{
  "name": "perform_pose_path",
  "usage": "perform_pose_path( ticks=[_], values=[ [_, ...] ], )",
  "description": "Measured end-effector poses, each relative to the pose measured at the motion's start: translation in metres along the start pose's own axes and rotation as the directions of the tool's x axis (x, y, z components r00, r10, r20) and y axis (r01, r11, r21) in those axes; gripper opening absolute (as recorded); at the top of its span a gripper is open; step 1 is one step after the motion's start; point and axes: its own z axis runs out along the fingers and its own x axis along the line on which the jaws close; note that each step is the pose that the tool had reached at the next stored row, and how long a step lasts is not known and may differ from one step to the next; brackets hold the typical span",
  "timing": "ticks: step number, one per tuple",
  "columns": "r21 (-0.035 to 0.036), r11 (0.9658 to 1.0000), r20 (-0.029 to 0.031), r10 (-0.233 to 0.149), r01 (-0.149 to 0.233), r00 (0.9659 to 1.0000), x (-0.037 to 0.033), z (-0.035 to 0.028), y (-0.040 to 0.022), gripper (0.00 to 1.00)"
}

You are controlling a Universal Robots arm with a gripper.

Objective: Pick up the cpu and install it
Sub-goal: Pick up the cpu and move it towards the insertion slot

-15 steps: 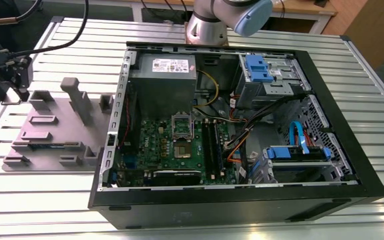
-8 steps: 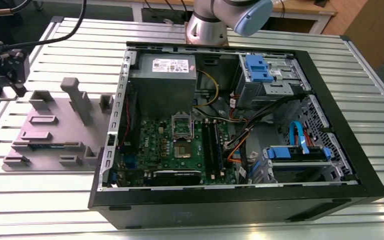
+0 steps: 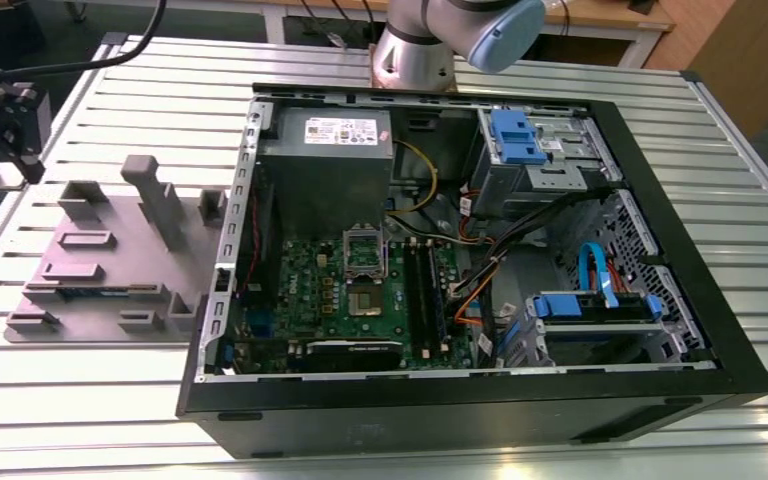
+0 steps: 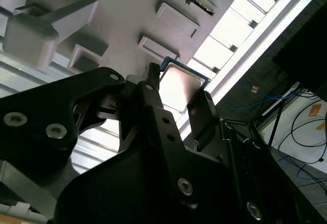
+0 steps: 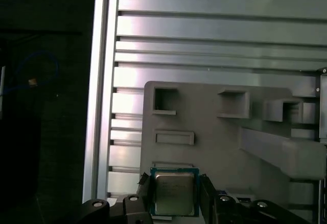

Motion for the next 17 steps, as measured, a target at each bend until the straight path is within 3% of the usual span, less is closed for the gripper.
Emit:
perform_pose_path(
  ticks=[7, 17],
  values=[
    [0.0, 1.0, 0.0, 0.0, 0.0, 1.0, 0.0004, -0.0111, 0.0004, 0.47],
    [-0.0001, 1.0, 0.0001, 0.0, 0.0, 1.0, 0.0005, -0.0161, 0.0006, 0.47]
  ],
)
